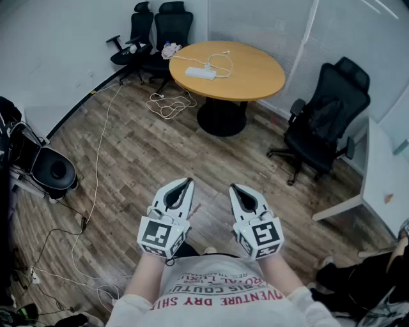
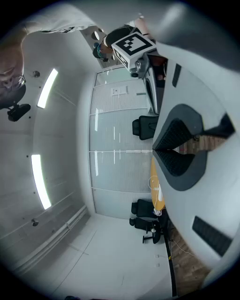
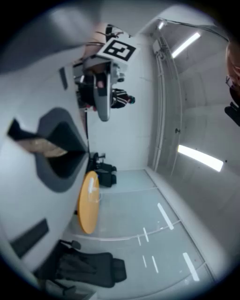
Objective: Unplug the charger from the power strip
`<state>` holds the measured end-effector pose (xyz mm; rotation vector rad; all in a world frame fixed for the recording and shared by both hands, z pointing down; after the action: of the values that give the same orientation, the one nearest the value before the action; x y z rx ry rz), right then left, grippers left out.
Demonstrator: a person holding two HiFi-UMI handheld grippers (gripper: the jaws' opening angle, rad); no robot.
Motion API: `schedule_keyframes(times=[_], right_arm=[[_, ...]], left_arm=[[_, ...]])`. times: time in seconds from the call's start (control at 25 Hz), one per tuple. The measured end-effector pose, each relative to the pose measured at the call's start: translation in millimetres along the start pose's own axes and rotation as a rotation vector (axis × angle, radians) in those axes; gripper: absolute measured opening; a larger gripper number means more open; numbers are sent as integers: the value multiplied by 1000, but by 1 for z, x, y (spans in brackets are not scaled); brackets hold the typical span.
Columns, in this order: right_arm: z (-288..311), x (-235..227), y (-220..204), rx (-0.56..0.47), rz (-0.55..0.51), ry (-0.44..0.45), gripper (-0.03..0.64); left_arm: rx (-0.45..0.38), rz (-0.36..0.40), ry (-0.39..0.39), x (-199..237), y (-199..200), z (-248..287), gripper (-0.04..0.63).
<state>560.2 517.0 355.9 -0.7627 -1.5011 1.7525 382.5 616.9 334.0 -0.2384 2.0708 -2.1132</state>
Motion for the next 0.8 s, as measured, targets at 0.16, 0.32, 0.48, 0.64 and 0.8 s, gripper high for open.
schedule_keyframes(times=[0.16, 0.32, 0.48, 0.64, 0.8], right_arm=[[5, -2, 0, 10, -4, 2, 28], [9, -2, 1, 8, 5, 2, 28], [17, 1, -1, 14, 24, -4, 28], [27, 2, 0, 11, 70, 1, 29], [45, 9, -7, 28, 94, 17, 28]], left_arm=[[-2, -1, -1, 3, 1, 5, 34], [0, -7, -2, 7, 0, 6, 34], [3, -15, 2, 14, -2, 5, 34], [9, -23, 5, 22, -2, 5, 34], [21, -26, 6, 40, -10, 3, 34]])
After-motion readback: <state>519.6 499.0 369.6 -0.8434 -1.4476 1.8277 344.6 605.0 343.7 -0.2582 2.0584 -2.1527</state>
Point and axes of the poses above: the fingertips, and each gripper's own axes: z forward along the fingers, x to its left, y out of its top, the point moved 9 cm from there along -z, backward along the fingers, and after that the axes turned 11 degrees about -y, right-handed, at the moved point
